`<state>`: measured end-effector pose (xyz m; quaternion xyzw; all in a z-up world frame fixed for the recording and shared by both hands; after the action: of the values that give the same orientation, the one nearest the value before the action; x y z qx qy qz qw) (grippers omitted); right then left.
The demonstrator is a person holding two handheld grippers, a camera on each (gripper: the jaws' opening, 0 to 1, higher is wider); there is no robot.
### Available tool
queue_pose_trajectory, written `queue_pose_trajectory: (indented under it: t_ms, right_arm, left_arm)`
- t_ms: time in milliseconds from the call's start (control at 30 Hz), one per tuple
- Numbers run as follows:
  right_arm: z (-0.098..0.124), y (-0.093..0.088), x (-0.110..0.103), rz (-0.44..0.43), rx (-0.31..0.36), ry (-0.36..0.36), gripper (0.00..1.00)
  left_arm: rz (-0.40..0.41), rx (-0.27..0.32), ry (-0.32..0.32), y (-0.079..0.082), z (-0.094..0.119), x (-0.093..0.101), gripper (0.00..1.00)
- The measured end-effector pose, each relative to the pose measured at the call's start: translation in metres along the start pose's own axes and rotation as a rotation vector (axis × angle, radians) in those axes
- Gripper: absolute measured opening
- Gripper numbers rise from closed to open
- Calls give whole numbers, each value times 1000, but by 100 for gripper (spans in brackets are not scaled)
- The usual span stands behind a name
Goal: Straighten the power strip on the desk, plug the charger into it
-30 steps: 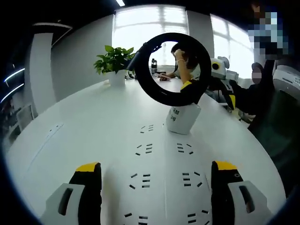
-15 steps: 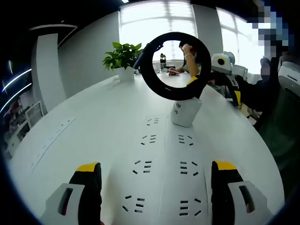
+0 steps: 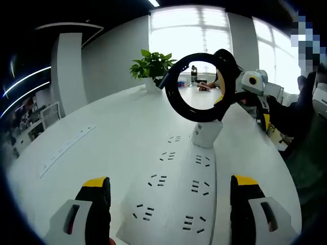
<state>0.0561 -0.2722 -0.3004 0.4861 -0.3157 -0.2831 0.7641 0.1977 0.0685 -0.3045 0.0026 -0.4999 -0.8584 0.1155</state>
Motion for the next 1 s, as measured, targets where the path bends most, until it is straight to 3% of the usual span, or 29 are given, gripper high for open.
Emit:
queue_pose_trajectory:
  t_ms: [567, 1000]
  right_arm:
    - [-3, 2, -3, 6, 9, 0, 99]
    - [0, 6, -2, 15, 22, -10, 100]
  left_arm:
    - [24, 65, 105, -1, 28, 26, 99]
    - [18, 60, 194, -11, 45, 49, 99]
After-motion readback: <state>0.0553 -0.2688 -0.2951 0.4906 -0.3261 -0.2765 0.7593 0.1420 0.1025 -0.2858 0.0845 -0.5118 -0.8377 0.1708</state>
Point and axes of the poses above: the point that each gripper's makers call its tool centre point, and the gripper's own axes: z roughly backward along the fingers, x roughly to its right, y roughly out of its top, the point moved 10 cm from there along z, roughly backward along the fingers, and after that the axes turned 12 degrees about -y, right-handed, at the moved point
